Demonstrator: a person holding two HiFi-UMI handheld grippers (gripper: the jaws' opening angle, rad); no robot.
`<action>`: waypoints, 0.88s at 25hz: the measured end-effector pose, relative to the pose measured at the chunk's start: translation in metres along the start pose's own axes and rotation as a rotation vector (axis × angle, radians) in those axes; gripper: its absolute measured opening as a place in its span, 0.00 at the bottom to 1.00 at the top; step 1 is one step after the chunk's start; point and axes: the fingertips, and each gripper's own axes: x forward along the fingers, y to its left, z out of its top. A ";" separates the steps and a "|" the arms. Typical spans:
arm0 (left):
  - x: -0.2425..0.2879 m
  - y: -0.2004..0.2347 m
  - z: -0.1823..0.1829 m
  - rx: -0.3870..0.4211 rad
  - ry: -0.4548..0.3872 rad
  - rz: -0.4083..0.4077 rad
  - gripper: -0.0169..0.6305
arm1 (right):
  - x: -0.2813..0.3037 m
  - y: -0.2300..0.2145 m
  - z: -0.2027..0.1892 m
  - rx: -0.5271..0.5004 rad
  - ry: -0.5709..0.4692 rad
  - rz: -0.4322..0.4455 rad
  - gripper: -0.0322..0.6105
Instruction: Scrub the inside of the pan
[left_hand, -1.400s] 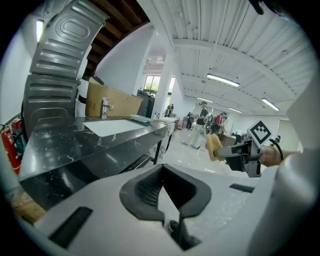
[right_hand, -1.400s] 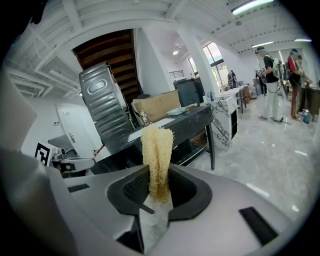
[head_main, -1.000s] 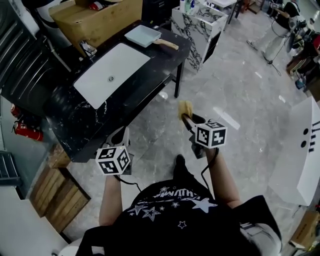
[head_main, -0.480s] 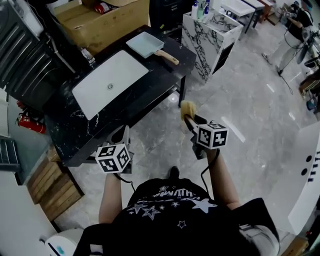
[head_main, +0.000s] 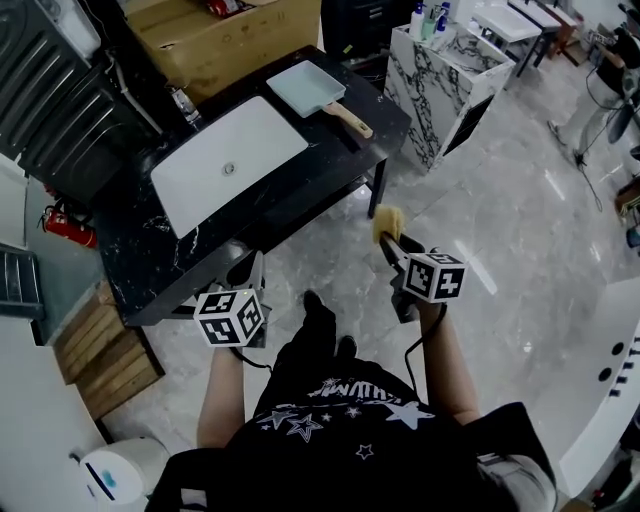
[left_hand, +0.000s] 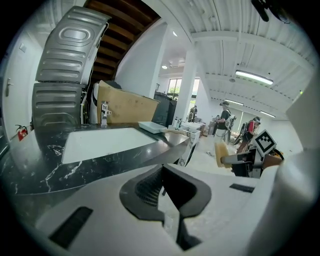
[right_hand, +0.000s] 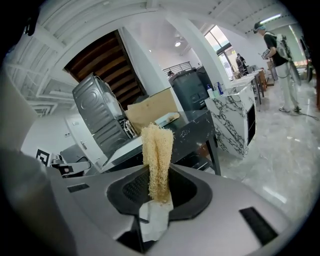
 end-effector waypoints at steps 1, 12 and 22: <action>0.005 0.003 0.002 -0.004 -0.002 0.001 0.04 | 0.004 -0.002 0.002 0.000 0.002 -0.002 0.19; 0.110 0.024 0.061 0.018 -0.012 -0.072 0.04 | 0.052 -0.048 0.083 -0.006 -0.059 -0.078 0.19; 0.189 0.071 0.119 0.013 -0.019 -0.112 0.04 | 0.117 -0.062 0.183 -0.059 -0.106 -0.106 0.19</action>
